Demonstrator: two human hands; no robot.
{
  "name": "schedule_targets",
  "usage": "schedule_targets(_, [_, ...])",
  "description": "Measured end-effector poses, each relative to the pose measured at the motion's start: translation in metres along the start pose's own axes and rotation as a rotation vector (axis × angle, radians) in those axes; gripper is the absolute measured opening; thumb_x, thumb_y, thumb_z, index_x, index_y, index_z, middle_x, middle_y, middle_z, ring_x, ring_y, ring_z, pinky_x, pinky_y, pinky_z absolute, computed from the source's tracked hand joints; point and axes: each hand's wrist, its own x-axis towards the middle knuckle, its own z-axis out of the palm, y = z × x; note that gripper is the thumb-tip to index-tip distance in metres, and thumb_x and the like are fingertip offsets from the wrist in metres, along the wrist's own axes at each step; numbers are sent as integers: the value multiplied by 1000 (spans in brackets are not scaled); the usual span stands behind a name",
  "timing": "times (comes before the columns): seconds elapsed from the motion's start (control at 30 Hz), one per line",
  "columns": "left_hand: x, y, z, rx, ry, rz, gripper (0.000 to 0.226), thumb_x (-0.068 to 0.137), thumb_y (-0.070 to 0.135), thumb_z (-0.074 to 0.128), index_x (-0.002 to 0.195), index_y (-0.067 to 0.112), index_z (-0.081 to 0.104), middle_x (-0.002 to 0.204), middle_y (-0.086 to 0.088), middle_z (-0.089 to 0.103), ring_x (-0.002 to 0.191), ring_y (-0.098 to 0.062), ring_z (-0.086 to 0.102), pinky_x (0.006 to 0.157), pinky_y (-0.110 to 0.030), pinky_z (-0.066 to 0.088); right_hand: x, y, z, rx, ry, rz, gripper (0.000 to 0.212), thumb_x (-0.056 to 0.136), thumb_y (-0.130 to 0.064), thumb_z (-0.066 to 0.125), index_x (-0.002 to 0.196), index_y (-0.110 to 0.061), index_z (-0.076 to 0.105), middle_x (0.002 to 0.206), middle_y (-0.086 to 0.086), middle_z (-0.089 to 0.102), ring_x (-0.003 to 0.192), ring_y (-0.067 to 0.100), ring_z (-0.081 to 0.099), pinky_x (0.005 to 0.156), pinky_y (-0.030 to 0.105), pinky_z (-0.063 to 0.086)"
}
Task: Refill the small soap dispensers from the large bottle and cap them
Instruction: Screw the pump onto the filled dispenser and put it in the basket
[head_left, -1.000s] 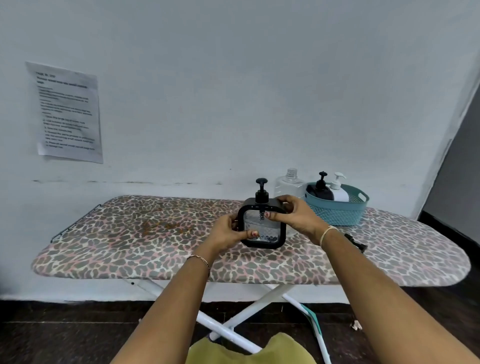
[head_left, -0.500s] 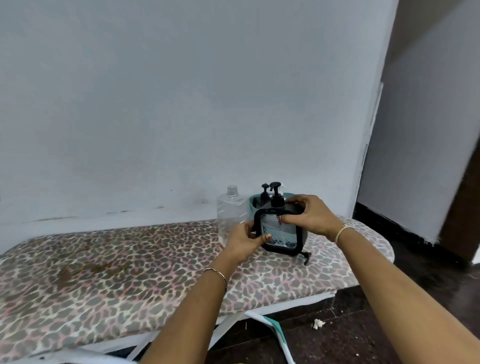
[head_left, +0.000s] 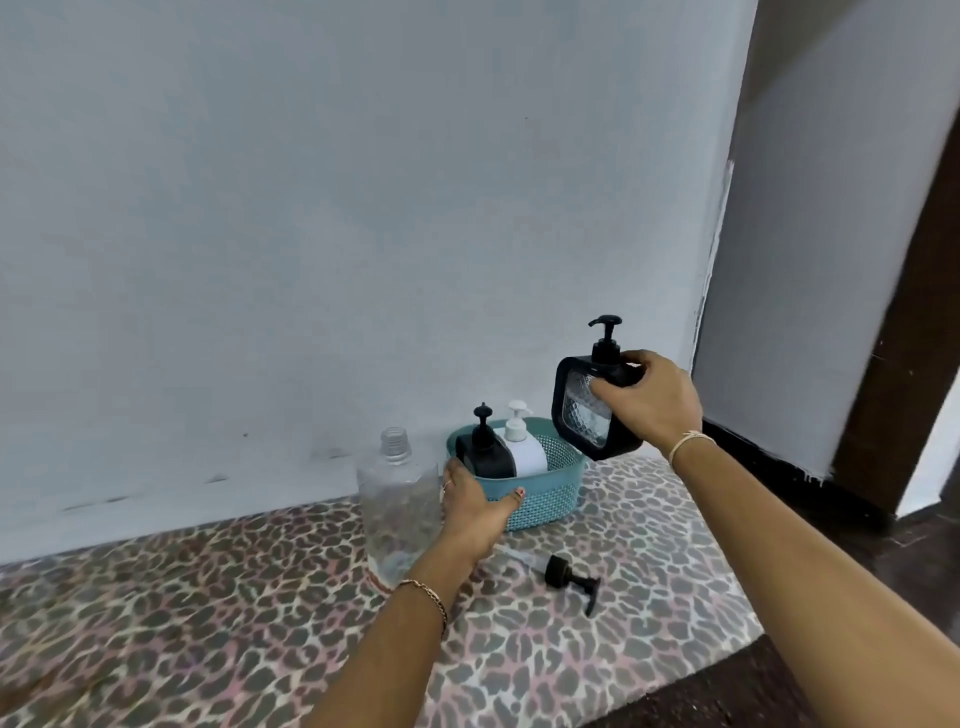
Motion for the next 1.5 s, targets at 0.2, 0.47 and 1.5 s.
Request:
schedule_targets(0.2, [35, -6, 15, -27, 70, -73, 123, 74, 39, 79, 151, 9, -13, 162, -7, -5, 149, -26, -1, 121, -43, 7, 24, 7, 47, -10, -18, 20, 54, 68, -51, 69, 118, -32, 65, 99, -5, 72, 89, 20, 66, 80, 37, 56])
schedule_targets(0.47, [46, -18, 24, 22, 141, -24, 134, 58, 44, 89, 152, 12, -1, 160, -9, 8, 148, -26, 4, 120, -46, 12, 27, 25, 93, 0, -44, 42, 45, 71, -45, 69, 115, -34, 67, 84, -8, 68, 82, 18, 63, 73, 30, 52])
schedule_targets(1.5, [38, -8, 26, 54, 199, -52, 128, 64, 58, 79, 152, 12, -1, 160, -9, 8, 148, -26, 6, 120, -40, 9, 4, 52, 128, -552, -127, -152, 34, 91, -41, 49, 97, -9, 56, 88, 11, 66, 91, 29, 59, 76, 36, 43])
